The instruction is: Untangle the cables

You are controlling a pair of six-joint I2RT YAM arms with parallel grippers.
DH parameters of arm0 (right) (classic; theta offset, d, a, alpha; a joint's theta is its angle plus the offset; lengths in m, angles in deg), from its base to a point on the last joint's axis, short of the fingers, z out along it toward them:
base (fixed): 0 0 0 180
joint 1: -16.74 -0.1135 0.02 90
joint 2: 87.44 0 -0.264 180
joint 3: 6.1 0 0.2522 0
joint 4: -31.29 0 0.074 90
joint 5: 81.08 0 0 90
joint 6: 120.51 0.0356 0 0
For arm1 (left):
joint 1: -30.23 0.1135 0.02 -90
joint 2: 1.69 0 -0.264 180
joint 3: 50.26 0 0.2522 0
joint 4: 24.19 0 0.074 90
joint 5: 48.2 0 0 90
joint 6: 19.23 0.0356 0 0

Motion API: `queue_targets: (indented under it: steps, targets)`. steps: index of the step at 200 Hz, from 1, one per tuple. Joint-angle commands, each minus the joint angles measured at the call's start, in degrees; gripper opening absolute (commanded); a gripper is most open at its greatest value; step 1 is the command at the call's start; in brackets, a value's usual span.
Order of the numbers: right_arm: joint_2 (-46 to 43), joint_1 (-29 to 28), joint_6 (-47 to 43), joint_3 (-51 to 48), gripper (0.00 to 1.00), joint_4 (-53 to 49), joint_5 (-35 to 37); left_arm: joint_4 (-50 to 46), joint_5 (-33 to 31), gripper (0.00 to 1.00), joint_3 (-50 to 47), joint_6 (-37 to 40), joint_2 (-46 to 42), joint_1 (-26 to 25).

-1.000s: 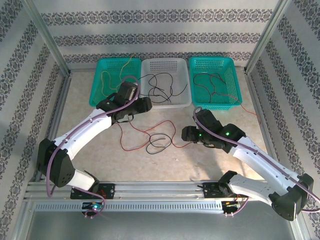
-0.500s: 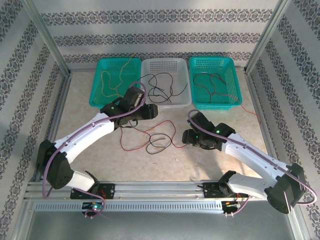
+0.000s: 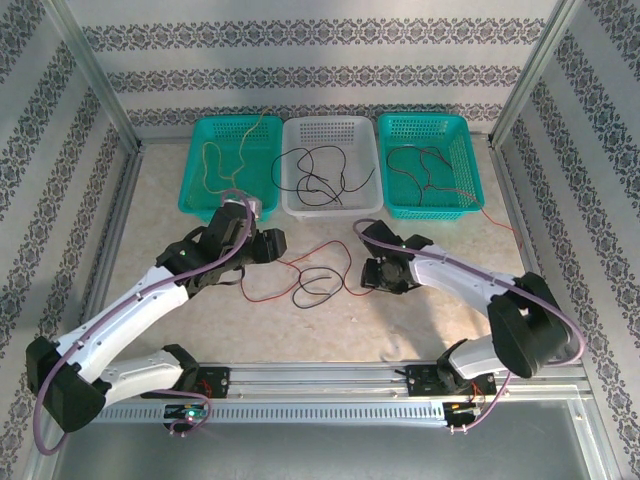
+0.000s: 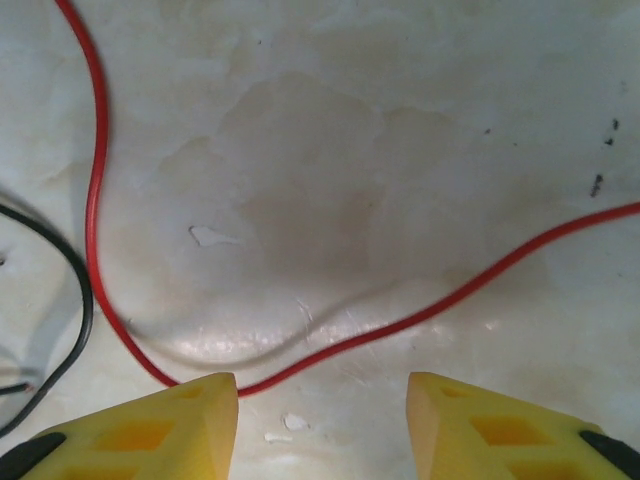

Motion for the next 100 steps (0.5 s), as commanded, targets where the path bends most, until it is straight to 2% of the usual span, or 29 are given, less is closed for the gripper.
queue_targets:
  steps: [1,50,74,100]
  targets:
    - [2.78,-0.04,0.08,2.4,0.47,2.54,-1.64,-2.28,-1.11,0.56,0.21,-0.76,-1.42,-0.29]
    - [9.2,-4.92,-5.36,8.87,0.47,2.76,-2.05,-2.56,-2.36,0.57,-0.82,-1.02,-2.45,-0.29]
    - [12.68,-6.54,-6.98,10.0,0.47,2.79,-3.55,-3.6,-2.25,0.57,-0.38,-0.81,-2.83,-0.29]
    - [15.36,-7.8,-7.92,10.37,0.44,1.03,-2.01,-2.61,-2.41,0.58,-2.45,-2.14,-3.78,-0.28]
